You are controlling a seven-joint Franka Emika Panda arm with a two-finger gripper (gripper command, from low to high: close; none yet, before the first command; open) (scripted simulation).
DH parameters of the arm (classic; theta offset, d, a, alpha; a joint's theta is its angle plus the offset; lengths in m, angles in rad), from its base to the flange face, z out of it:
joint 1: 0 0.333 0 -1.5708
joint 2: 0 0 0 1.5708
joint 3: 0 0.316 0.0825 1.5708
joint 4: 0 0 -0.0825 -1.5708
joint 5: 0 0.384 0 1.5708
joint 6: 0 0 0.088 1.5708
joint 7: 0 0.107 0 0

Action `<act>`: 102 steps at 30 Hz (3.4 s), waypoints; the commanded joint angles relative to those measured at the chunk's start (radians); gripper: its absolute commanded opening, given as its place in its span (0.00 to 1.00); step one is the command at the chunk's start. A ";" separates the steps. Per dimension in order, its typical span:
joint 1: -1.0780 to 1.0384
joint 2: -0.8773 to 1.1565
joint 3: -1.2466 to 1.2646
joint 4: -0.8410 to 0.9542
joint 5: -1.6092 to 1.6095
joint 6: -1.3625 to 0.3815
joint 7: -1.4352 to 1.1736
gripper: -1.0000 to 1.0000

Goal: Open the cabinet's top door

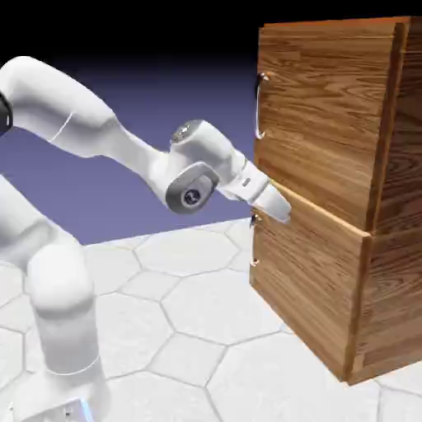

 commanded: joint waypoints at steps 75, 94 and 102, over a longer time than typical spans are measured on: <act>-0.750 -1.143 0.611 -0.079 1.992 -1.026 -1.030 0.00; -0.871 -0.941 -0.046 -0.178 1.511 -1.632 -1.306 0.00; -0.821 -0.654 -0.304 -0.060 1.231 -1.818 -1.484 0.00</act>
